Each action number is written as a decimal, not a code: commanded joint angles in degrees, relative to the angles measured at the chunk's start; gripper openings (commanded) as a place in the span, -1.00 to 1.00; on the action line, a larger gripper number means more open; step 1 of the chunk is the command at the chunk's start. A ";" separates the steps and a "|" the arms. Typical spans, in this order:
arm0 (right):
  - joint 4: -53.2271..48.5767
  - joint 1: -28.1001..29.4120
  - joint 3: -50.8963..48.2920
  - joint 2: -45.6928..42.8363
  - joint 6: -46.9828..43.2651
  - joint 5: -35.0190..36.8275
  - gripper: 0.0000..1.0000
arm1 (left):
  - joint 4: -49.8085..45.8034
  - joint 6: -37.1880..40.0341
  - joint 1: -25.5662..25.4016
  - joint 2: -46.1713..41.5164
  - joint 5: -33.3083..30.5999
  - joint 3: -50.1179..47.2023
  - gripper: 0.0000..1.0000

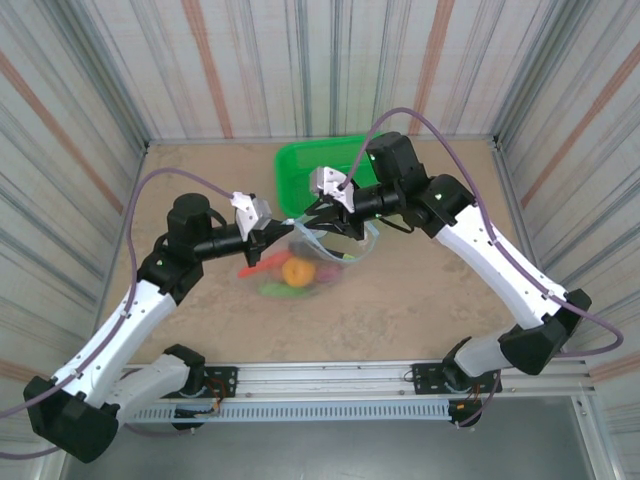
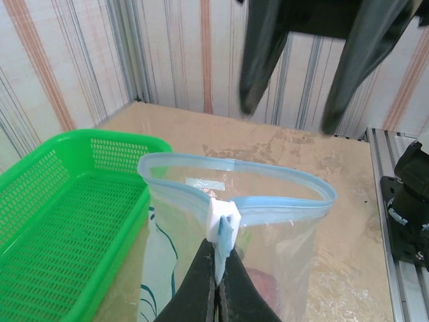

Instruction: Place the food in the zip-top bag and seal the zipper

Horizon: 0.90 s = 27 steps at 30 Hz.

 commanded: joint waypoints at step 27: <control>1.80 -0.51 4.44 10.38 -3.84 -11.38 -0.86 | 2.50 0.33 0.14 -2.19 1.88 -0.66 -1.00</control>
